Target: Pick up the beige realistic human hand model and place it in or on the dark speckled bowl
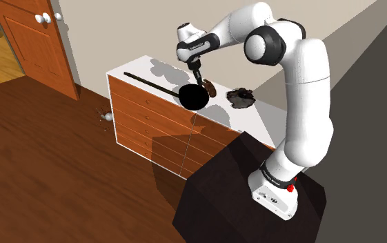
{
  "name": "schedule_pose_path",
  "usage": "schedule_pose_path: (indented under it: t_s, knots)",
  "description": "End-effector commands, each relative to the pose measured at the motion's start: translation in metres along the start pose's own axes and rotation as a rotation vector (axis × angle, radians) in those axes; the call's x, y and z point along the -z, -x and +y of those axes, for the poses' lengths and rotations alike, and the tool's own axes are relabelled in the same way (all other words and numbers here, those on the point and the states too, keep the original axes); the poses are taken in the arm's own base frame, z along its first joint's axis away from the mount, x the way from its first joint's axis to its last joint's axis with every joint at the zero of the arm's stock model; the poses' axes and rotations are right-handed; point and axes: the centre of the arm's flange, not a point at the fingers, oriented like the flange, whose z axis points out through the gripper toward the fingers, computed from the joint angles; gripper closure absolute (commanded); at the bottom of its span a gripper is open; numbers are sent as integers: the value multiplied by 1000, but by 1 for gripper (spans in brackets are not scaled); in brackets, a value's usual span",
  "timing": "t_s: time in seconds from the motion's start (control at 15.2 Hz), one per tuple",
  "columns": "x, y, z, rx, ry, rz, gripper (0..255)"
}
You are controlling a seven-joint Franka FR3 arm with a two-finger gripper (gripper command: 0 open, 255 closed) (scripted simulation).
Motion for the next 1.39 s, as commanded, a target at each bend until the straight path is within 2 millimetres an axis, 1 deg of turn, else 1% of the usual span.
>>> schedule_pose_path:
  t_s: [0.0,0.73,1.25,1.32]
  knots:
    - [15,-30,15,0,0,1,255]
    - [-36,-55,16,0,0,1,255]
    - [-36,-55,16,0,0,1,255]
    - [-36,-55,16,0,0,1,0]
